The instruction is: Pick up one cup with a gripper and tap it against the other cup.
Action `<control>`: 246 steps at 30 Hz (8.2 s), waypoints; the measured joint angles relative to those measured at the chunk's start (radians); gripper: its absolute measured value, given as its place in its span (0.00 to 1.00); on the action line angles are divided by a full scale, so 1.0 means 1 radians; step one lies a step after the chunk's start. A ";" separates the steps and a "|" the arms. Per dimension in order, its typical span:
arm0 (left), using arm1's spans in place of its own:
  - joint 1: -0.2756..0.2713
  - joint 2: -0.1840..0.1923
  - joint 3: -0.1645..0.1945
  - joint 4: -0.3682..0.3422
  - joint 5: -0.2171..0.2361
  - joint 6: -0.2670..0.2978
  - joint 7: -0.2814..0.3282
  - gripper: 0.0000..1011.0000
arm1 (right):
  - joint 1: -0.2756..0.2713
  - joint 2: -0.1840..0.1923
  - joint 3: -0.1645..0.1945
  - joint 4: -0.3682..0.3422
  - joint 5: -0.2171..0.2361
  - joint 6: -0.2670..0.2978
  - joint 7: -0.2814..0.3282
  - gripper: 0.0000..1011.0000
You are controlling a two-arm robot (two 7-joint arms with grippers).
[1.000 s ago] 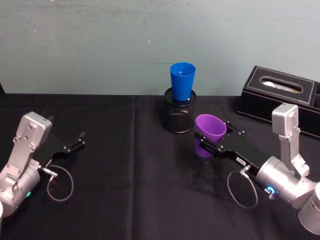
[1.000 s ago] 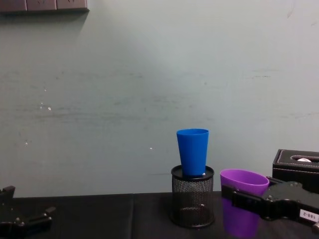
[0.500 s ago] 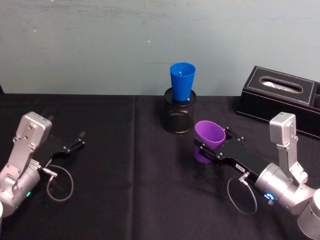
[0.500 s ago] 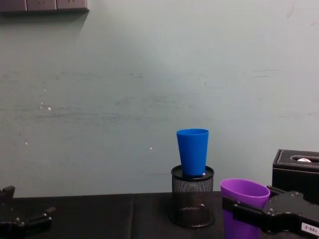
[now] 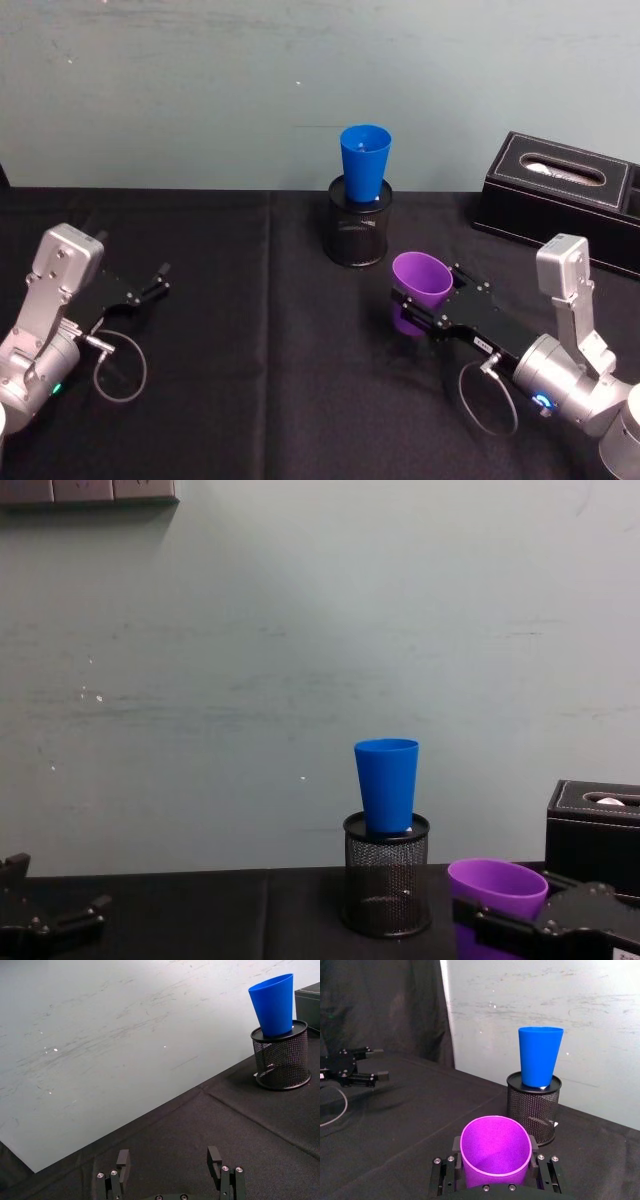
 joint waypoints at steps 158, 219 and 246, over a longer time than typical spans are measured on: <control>0.000 0.000 0.000 0.000 0.000 0.000 0.000 1.00 | 0.016 -0.016 -0.019 0.071 -0.022 -0.023 0.024 0.99; 0.000 0.000 0.000 0.000 0.000 0.000 0.000 1.00 | -0.078 -0.045 0.115 -0.075 -0.033 -0.061 -0.146 0.99; 0.000 0.000 0.000 0.000 0.000 0.000 0.000 1.00 | -0.070 -0.100 0.192 0.047 -0.104 -0.054 -0.202 0.99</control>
